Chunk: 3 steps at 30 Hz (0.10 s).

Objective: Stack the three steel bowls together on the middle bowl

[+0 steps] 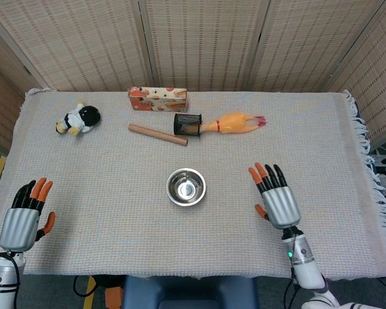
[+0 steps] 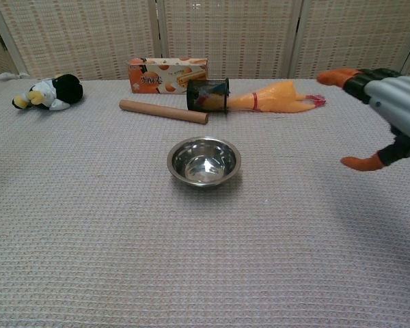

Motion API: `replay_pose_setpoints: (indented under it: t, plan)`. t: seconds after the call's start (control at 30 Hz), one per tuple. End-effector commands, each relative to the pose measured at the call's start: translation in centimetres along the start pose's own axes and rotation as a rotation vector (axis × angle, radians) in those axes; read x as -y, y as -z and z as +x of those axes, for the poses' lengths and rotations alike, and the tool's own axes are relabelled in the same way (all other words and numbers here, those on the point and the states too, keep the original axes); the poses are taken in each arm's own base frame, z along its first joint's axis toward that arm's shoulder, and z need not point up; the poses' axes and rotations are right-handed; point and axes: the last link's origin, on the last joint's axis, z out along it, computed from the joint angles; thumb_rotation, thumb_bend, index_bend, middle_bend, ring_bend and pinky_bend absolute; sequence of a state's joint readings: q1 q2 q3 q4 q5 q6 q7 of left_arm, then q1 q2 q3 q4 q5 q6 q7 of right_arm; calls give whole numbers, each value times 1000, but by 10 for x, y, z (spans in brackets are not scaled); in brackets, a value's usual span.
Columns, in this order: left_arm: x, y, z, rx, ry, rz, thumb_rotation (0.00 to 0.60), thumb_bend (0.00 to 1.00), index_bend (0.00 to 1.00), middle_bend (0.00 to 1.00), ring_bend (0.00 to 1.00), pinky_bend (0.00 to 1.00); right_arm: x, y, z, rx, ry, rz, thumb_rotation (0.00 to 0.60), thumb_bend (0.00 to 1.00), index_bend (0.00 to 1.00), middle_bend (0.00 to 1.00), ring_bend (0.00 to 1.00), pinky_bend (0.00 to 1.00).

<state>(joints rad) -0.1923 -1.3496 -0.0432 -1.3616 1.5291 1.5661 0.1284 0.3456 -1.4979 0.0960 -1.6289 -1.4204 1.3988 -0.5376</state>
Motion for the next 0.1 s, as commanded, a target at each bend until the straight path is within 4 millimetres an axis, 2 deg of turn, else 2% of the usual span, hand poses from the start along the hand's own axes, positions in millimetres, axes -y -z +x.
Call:
replay_pose_setpoints:
  t: [0.03,0.1]
  plan:
    - [-2,5,0,38,-25,4,600,456,0,0,0,103,-62,71,18,-31,52,-178,600,116,0,0,0,0]
    - [-4,8,0,55,-34,8,600,457,0,0,0,102,-74,83,18,-27,58,-211,600,116,0,0,0,0]
